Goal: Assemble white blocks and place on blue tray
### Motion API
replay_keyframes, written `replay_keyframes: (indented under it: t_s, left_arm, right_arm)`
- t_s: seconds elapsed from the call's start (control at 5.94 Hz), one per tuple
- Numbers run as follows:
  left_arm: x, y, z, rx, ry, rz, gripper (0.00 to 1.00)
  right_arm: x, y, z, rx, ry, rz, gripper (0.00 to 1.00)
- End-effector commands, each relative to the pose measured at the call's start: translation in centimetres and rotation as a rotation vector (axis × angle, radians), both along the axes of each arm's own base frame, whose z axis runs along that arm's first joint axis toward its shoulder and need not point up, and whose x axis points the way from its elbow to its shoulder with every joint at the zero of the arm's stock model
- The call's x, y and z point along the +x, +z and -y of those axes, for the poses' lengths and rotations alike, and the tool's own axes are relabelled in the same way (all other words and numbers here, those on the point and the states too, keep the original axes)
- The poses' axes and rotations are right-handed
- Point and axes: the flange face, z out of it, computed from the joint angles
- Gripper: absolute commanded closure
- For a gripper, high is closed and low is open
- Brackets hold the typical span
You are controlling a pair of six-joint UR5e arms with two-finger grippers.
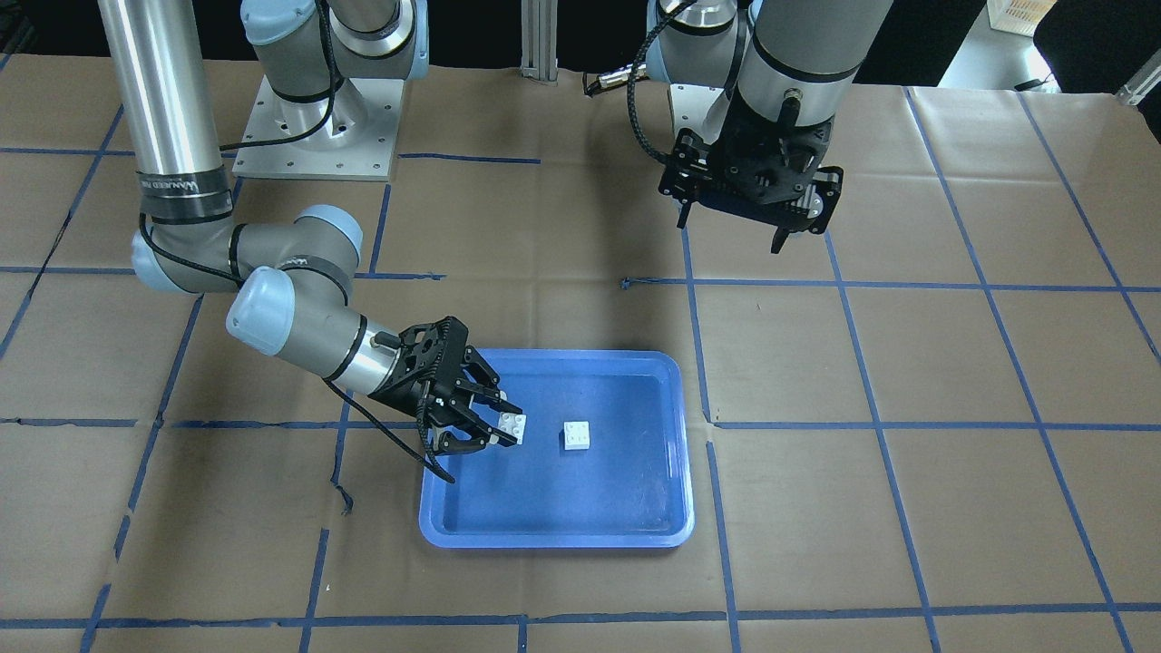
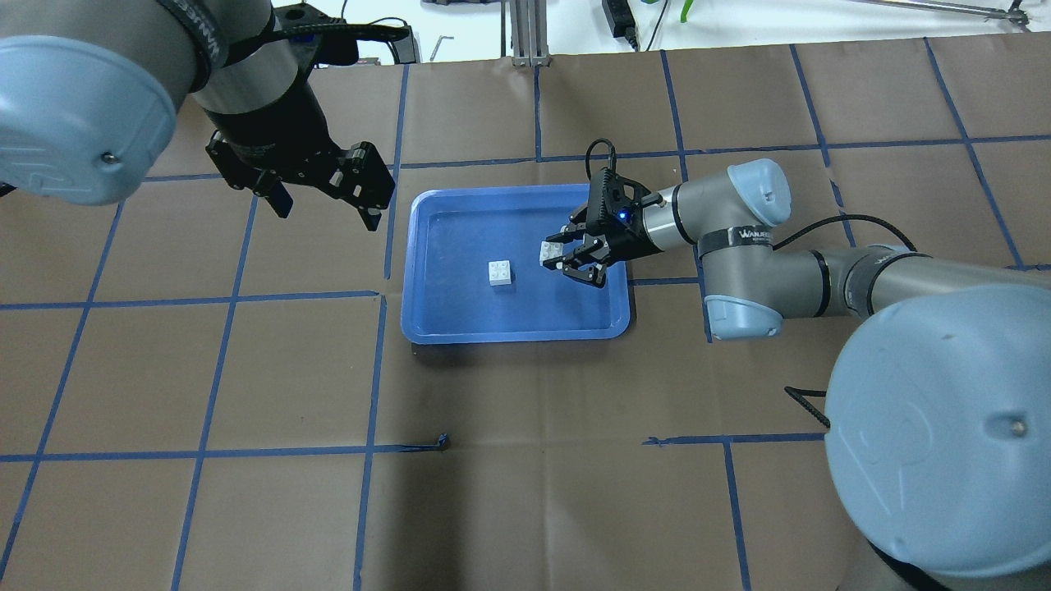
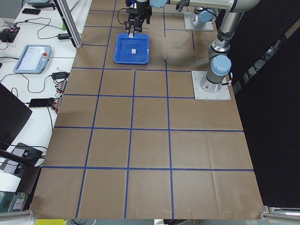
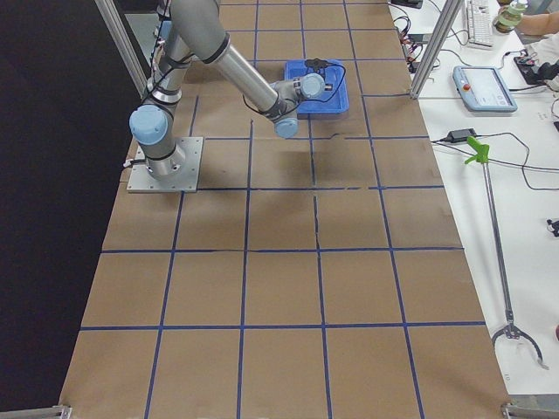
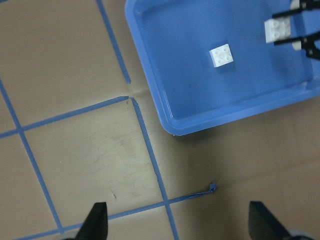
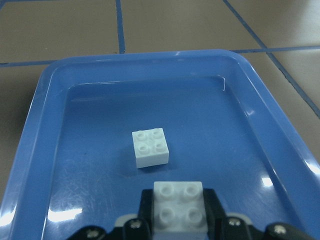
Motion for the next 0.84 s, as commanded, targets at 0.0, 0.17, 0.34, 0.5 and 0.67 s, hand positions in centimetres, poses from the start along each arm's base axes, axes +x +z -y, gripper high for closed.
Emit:
replay_keyframes:
  t_s: [0.0,0.17,0.34,0.5,0.67]
  left_arm:
    - [0.1,-0.4,-0.1,-0.003,0.077,0.001,0.01]
    - [0.2,-0.3,0.4,-0.039,0.078,-0.004,0.01]
    - [0.3,-0.3,0.5,-0.039,0.081,-0.006,0.01]
    - [0.4,-0.3,0.5,-0.039,0.082,-0.006,0.01]
    - [0.3,-0.5,0.9,-0.053,0.083,-0.008,0.01]
  right_arm:
    - [0.6,-1.3,-0.3,0.002,0.008,0.002,0.66]
    - [0.6,-1.5,-0.1,0.002,0.008,0.002,0.66]
    - [1.0,-1.0,0.5,0.016,-0.014,0.008,0.66]
    - [2.3,-1.4,1.1,0.015,0.001,-0.003,0.66]
    - [2.7,-2.0,1.4,0.019,0.005,-0.005,0.66]
